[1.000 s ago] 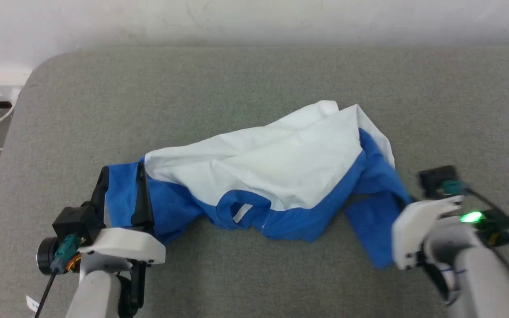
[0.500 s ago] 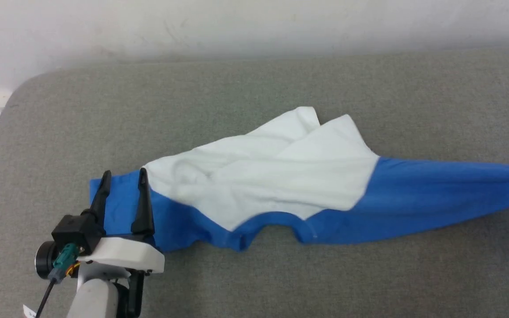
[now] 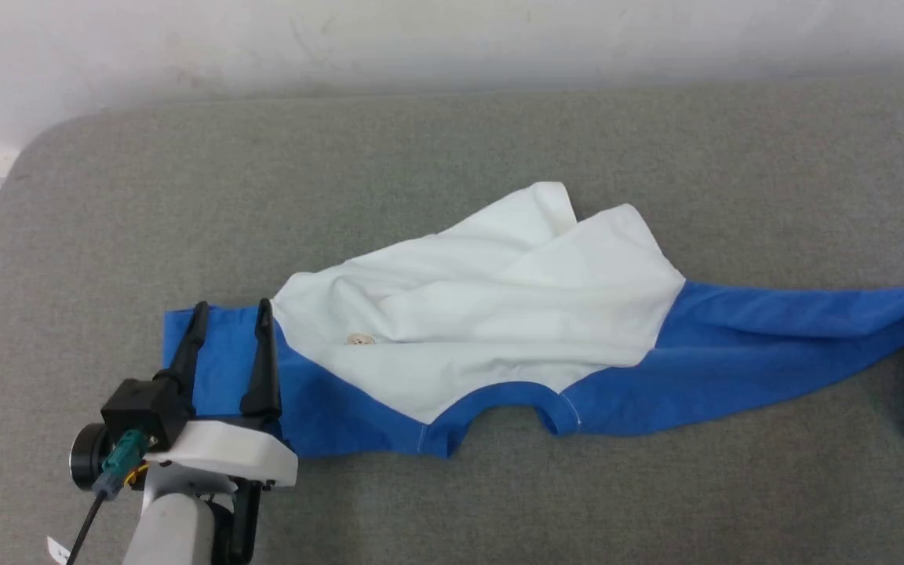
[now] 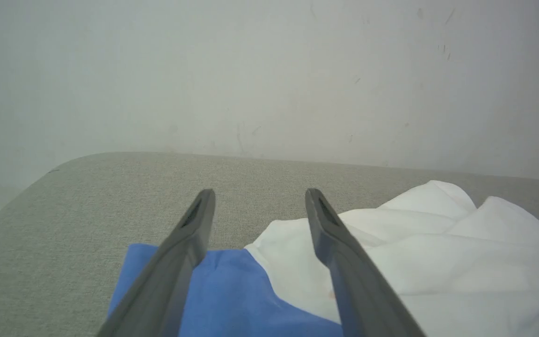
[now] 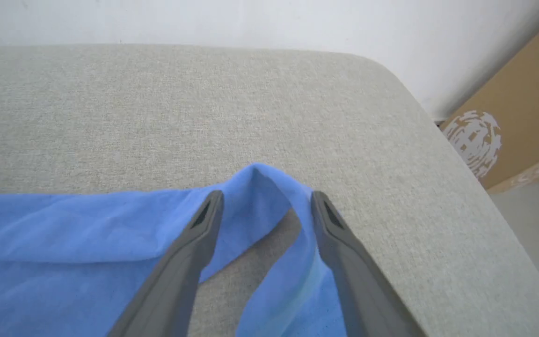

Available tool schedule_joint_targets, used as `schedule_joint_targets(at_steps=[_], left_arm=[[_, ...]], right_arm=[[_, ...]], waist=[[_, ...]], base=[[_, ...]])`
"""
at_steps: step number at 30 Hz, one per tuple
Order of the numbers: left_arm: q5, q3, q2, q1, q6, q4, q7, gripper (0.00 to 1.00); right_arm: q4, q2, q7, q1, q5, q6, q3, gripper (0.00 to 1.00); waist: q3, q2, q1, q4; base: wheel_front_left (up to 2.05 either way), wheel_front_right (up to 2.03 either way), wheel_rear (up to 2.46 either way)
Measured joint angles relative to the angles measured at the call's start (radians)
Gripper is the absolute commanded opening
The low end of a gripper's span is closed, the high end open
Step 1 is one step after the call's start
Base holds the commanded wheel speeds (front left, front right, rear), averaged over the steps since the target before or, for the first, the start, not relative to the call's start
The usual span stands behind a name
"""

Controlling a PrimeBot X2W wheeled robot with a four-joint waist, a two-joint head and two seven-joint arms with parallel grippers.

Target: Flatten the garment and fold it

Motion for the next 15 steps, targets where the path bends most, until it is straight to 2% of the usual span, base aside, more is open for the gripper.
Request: schedule_joint_targets(at_steps=[6, 11, 13, 15], left_arm=[[0.0, 0.003, -0.012, 0.023, -0.009, 0.003, 0.0, 1.0], [0.003, -0.017, -0.013, 0.065, -0.026, 0.006, 0.011, 1.0], [-0.012, -0.034, -0.018, 0.077, -0.042, 0.004, 0.055, 1.0], [-0.048, -0.056, -0.024, 0.098, -0.054, 0.006, 0.154, 1.0]], right_arm=[[-0.235, 0.135, -0.083, 0.164, 0.016, 0.0, 0.02, 1.0], [-0.451, 0.219, -0.072, 0.329, 0.023, 0.0, 0.095, 1.0], [-0.5, 0.23, -0.054, 0.377, 0.03, 0.0, 0.138, 1.0], [-0.526, 0.236, -0.037, 0.407, 0.044, 0.0, 0.173, 1.0]], waist=[[-0.053, 0.0, -0.0001, 0.009], [-0.099, -0.0001, -0.0002, 0.021], [-0.109, 0.0, -0.0002, 0.03], [-0.115, 0.0, -0.0002, 0.039]], base=[[0.0, 0.0, 0.0], [0.0, 0.0, 0.0], [0.0, 0.0, 0.0], [0.0, 0.0, 0.0]])
